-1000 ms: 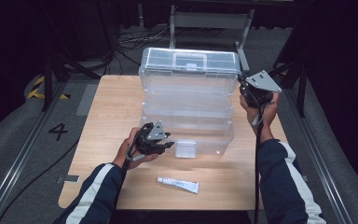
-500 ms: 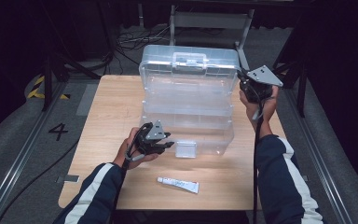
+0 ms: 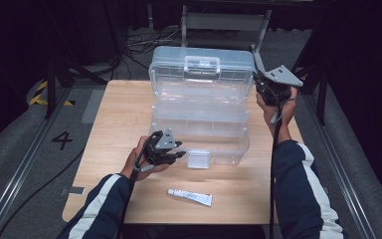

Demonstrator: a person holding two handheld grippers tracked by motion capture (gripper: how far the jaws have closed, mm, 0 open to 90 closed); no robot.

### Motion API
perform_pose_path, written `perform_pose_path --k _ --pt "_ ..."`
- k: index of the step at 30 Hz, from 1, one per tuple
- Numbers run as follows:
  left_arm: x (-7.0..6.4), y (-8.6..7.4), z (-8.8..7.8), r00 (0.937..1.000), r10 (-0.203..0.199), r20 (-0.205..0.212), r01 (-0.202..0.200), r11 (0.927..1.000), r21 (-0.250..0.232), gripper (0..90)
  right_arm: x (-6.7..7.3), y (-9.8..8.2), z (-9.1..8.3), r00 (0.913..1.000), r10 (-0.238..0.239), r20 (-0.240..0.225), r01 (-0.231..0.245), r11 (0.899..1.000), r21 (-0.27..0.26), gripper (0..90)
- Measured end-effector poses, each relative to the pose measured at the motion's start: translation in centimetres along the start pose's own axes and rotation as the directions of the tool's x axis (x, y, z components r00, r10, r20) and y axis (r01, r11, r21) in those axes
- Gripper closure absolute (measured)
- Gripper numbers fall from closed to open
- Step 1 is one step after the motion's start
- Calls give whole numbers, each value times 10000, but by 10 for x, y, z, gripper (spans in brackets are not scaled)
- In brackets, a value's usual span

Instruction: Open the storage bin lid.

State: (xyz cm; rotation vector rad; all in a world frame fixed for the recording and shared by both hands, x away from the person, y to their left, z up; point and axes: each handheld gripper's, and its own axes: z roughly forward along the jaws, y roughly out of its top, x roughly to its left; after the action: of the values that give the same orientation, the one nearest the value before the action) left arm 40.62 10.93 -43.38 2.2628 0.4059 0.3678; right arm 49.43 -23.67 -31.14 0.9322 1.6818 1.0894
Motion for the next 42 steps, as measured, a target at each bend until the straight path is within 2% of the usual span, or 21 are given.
perform_pose_path --k 12,34,42 --pt "0 0 0 10000 2 -25 -2 10000 -22 630 -5 4 9 9997 203 -125 -202 9997 117 849" --pt "1 0 0 10000 30 18 -30 10000 34 634 -19 10 38 9963 779 -376 -761 9959 483 854" --pt "1 0 0 10000 24 21 -24 10000 34 634 -22 13 44 9960 762 -469 -729 9949 694 854"
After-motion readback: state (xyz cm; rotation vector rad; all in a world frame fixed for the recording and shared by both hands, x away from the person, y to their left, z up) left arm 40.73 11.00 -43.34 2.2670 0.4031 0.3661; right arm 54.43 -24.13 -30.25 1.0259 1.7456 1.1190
